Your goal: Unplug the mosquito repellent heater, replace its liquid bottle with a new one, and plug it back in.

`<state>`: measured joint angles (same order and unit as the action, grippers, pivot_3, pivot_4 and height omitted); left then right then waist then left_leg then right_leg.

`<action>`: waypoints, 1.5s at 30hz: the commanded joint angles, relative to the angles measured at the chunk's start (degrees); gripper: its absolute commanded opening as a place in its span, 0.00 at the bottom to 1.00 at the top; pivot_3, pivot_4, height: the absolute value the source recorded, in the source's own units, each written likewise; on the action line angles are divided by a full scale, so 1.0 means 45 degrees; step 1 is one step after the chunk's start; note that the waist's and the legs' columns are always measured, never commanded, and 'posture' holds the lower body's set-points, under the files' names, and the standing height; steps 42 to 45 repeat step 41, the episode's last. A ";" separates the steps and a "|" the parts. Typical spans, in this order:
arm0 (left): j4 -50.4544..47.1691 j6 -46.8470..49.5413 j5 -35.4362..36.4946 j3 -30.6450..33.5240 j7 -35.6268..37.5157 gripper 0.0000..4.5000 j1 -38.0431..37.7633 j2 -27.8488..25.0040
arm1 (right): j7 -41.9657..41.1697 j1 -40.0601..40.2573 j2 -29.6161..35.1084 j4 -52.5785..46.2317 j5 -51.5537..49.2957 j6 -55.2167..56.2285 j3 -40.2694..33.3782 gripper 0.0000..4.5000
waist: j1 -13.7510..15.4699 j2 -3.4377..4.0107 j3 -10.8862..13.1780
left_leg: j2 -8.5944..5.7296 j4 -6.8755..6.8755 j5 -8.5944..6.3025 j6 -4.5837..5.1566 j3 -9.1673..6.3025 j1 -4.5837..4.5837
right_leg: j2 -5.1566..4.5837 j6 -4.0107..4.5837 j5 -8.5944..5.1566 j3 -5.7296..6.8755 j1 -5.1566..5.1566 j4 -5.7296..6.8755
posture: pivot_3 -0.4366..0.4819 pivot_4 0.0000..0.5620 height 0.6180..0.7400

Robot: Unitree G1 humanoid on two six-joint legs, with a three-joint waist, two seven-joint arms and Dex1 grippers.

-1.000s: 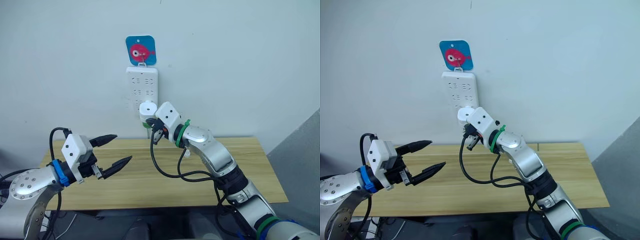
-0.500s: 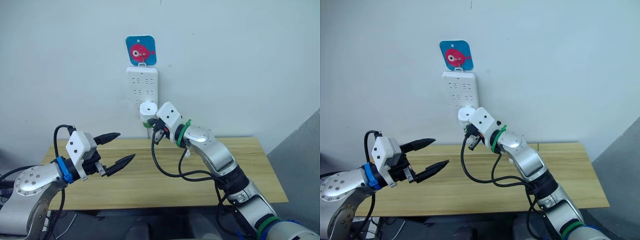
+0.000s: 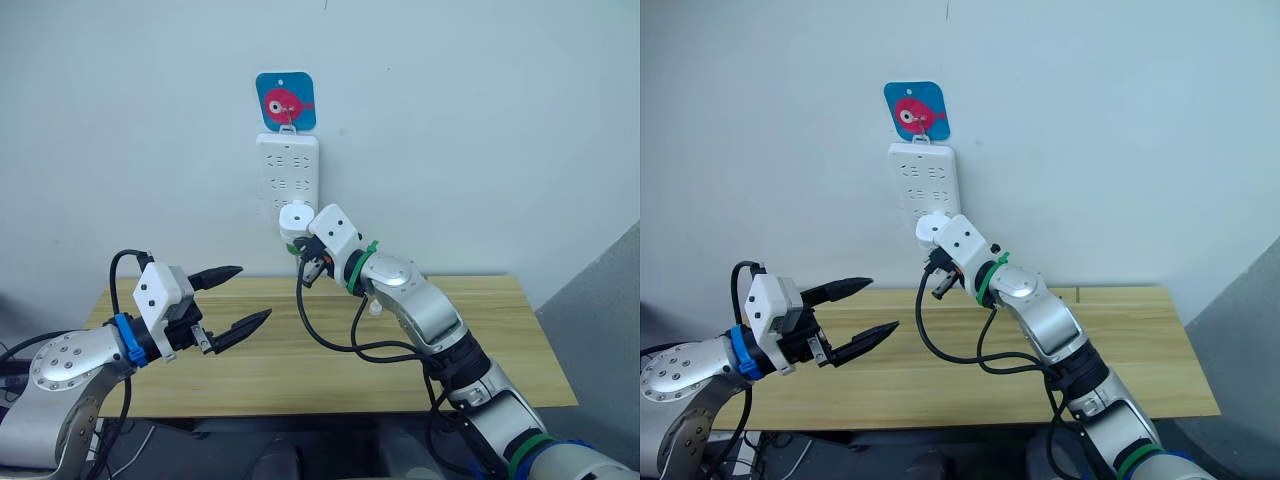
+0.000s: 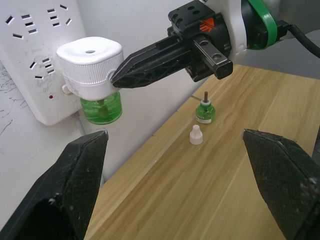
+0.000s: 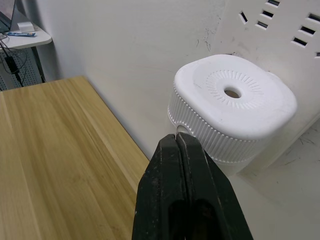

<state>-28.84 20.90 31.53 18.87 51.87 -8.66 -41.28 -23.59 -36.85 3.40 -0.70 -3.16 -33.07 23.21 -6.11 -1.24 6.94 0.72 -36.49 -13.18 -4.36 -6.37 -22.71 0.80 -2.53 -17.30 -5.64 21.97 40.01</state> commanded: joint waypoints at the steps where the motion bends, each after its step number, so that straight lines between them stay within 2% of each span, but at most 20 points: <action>1: -0.0020 -0.0321 0.0089 0.0070 0.0039 1.00 0.0042 0.0026 | 0.0010 -0.0353 0.0193 -0.0654 0.0009 0.0120 -0.0730 0.00 | 0.0000 0.0001 0.0000 | 0.0000 0.0000 0.0000 0.0000 -0.0001 0.0000 | 0.0000 0.0000 0.0000 0.0000 0.0000 0.0000 | 0.45 0.09 1.00; 6: 0.0292 -0.0283 0.0290 0.0201 0.0156 1.00 0.0074 0.0050 | -0.0859 -0.0036 0.0635 -0.1930 -0.0559 -0.0337 -0.0660 0.00 | -0.0004 0.0001 0.0000 | 0.0000 0.0001 -0.0001 0.0000 0.0000 -0.0007 | -0.0001 0.0002 0.0001 -0.0002 0.0005 -0.0003 | 0.44 0.09 1.00; 12: 0.0645 -0.0555 0.0068 0.0062 0.0136 1.00 0.0330 0.0120 | -0.2271 0.0276 0.1907 -0.3272 -0.1063 -0.0583 -0.0506 0.00 | -0.0035 -0.0003 -0.0004 | 0.0002 0.0009 -0.0002 0.0000 -0.0003 -0.0007 | -0.0001 0.0002 0.0001 0.0001 0.0007 -0.0004 | 0.44 0.07 1.00; 17: 0.1747 -0.1181 -0.0469 0.0534 0.0614 1.00 0.0398 -0.0548 | -0.3876 0.0794 0.4060 -0.4631 -0.1303 -0.0590 -0.0725 0.00 | -0.0019 -0.0019 -0.0022 | 0.0000 0.0009 -0.0002 0.0000 -0.0001 -0.0008 | -0.0002 0.0002 0.0001 0.0001 0.0007 -0.0005 | 0.44 0.04 1.00; 20: 0.2464 -0.1674 -0.0741 0.0649 0.1511 1.00 0.0340 -0.1309 | -0.4668 0.0988 0.5439 -0.5107 -0.1347 -0.0841 -0.0780 0.14 | -0.0004 -0.0037 -0.0045 | 0.0000 0.0010 -0.0002 0.0000 -0.0005 -0.0009 | -0.0002 0.0005 -0.0004 0.0011 0.0008 -0.0008 | 0.45 0.02 1.00; 23: 0.3533 -0.2528 -0.1267 0.0745 0.2858 1.00 0.0178 -0.2423 | -0.6153 0.1506 0.7500 -0.5877 -0.1901 -0.1236 -0.1216 0.37 | 0.0019 -0.0039 -0.0065 | 0.0000 0.0013 -0.0002 0.0000 0.0000 -0.0011 | -0.0003 0.0009 -0.0007 0.0011 0.0012 -0.0013 | 0.46 0.01 1.00; 26: 0.4446 -0.2655 -0.1524 0.0712 0.3712 1.00 0.0375 -0.3476 | -0.7764 0.2187 0.9795 -0.6222 -0.2527 -0.0698 -0.2451 0.61 | 0.0099 -0.0033 -0.0086 | -0.0003 0.0017 -0.0003 0.0001 0.0014 -0.0011 | -0.0009 0.0009 -0.0014 0.0008 0.0015 -0.0017 | 0.46 0.00 1.00; 30: 0.4383 -0.1533 -0.1158 0.0867 0.4297 1.00 0.0241 -0.4398 | -0.8444 0.2569 1.1224 -0.5829 -0.2805 0.0193 -0.3723 0.95 | 0.0097 -0.0033 -0.0102 | 0.0008 0.0019 -0.0004 0.0003 0.0042 -0.0004 | -0.0008 -0.0013 -0.0031 0.0003 0.0016 -0.0020 | 0.46 0.00 1.00; 31: 0.4258 -0.1195 -0.1190 0.0998 0.4177 1.00 0.0243 -0.4592 | -0.8653 0.2703 1.1500 -0.5702 -0.2948 0.0448 -0.4170 0.99 | 0.0088 -0.0032 -0.0108 | 0.0016 0.0019 -0.0004 0.0002 0.0048 -0.0001 | -0.0006 -0.0016 -0.0033 0.0004 0.0016 -0.0019 | 0.46 0.00 1.00; 36: 0.3751 -0.0112 -0.1441 0.1568 0.3210 1.00 0.0314 -0.4747 | -0.9058 0.3086 1.1774 -0.5502 -0.3739 0.0857 -0.5434 0.99 | 0.0096 -0.0034 -0.0134 | 0.0018 0.0019 -0.0004 0.0003 0.0048 0.0000 | -0.0006 -0.0018 -0.0037 0.0002 0.0015 -0.0016 | 0.46 0.00 1.00; 39: 0.3508 0.0547 -0.0923 0.1872 0.3339 1.00 0.0219 -0.4648 | -0.9159 0.3187 1.1882 -0.5185 -0.3646 0.1170 -0.5511 0.99 | 0.0113 -0.0033 -0.0170 | 0.0018 0.0019 -0.0004 0.0003 0.0045 -0.0001 | -0.0006 0.0007 -0.0022 0.0003 0.0015 -0.0016 | 0.46 0.00 1.00; 45: 0.3372 0.0450 -0.1170 0.1915 0.3336 1.00 0.0006 -0.4641 | -0.9137 0.3192 1.1851 -0.4993 -0.3601 0.1338 -0.5484 0.99 | 0.0115 -0.0027 -0.0179 | 0.0017 0.0019 -0.0004 0.0003 0.0049 -0.0001 | -0.0007 0.0008 -0.0021 0.0001 0.0015 -0.0016 | 0.46 0.00 1.00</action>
